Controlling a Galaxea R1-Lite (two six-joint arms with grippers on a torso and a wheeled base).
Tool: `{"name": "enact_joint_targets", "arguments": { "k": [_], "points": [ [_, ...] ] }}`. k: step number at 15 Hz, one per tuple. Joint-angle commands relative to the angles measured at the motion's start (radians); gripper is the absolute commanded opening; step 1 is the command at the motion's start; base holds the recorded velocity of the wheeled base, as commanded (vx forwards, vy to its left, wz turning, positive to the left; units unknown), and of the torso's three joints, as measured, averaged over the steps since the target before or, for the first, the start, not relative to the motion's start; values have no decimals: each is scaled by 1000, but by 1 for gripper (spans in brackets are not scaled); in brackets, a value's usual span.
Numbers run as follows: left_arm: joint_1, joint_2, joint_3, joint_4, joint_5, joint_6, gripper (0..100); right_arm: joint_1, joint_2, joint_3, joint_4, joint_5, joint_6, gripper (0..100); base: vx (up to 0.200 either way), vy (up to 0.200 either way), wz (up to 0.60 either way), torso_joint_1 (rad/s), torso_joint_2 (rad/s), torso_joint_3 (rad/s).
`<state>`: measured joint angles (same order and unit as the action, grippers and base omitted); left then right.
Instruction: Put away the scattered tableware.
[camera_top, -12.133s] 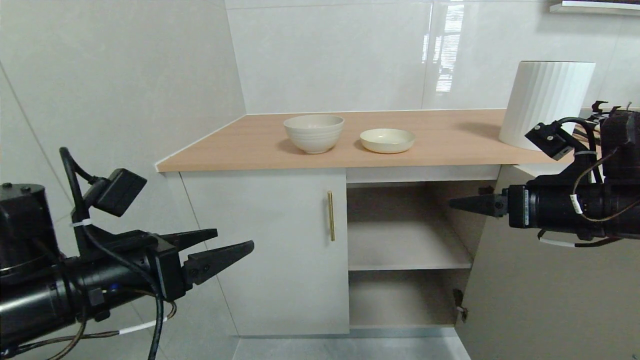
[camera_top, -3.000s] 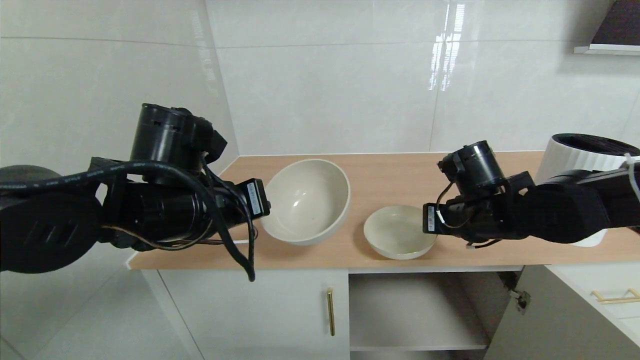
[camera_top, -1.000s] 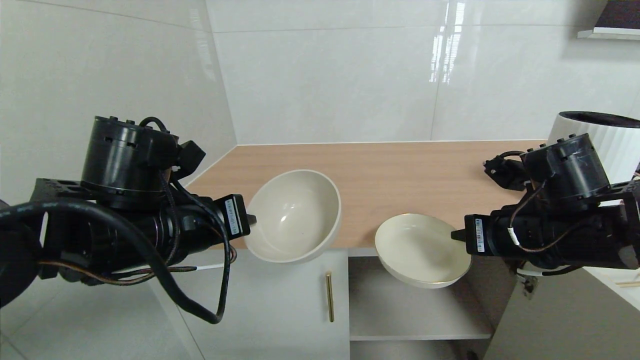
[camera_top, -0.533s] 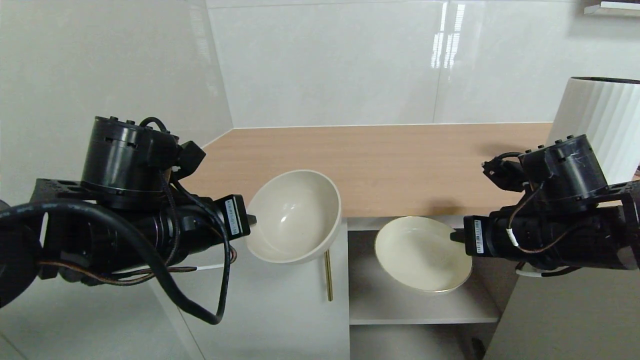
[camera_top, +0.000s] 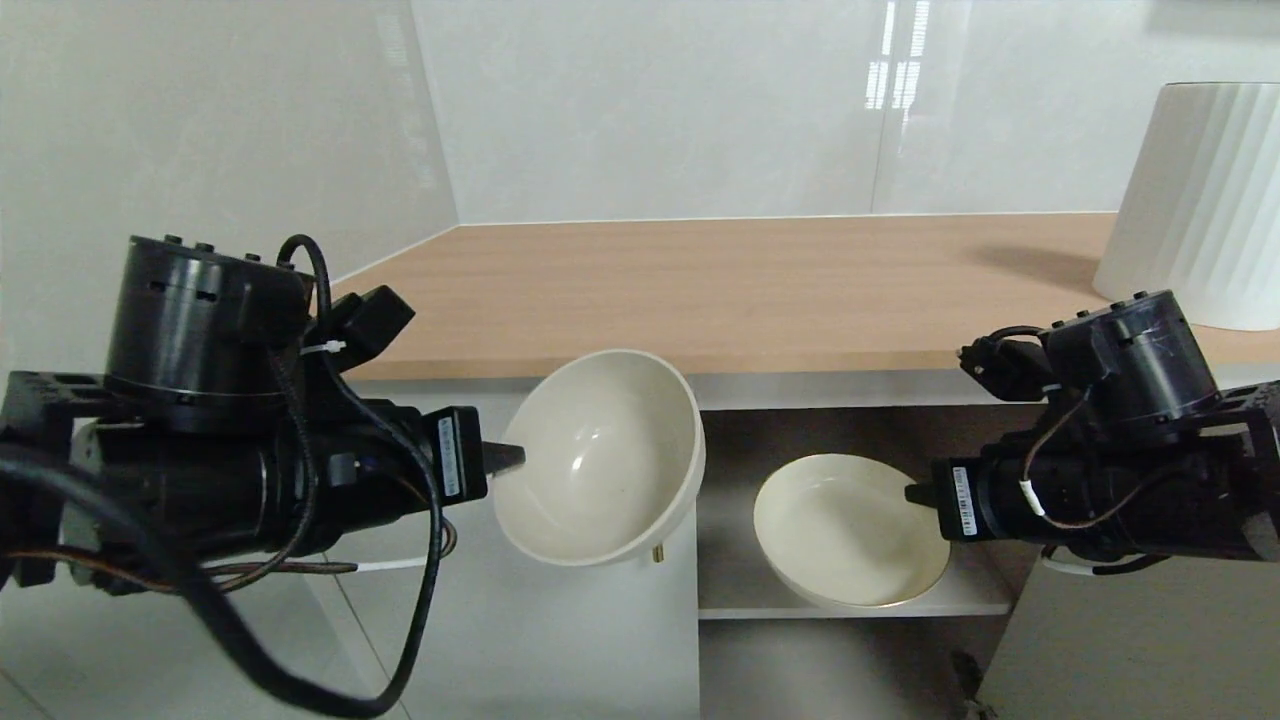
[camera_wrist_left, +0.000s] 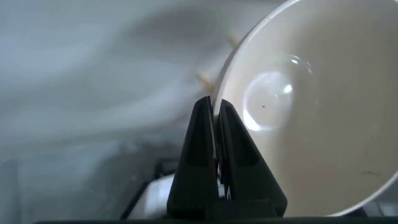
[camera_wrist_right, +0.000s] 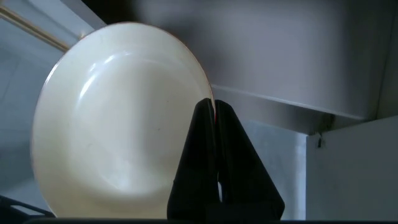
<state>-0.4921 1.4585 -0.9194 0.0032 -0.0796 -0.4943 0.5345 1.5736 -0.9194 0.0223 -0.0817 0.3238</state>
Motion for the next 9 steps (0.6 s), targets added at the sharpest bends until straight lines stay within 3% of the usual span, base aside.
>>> {"name": "enact_joint_targets", "arguments": {
  "k": [1,5,9],
  "points": [
    [0,-93,45,0,-72,48,0,5,17,4,1,0,0,0,0,0,0,-17,51,41],
    [0,-49,86,20,-69,177,0,16,72,13,-12,2,0,0,0,0,0,0,0,0],
    [0,22,85,44,-65,186,0,16,155,50,-90,0,-2,0,0,0,0,0,0,0]
  ]
}}
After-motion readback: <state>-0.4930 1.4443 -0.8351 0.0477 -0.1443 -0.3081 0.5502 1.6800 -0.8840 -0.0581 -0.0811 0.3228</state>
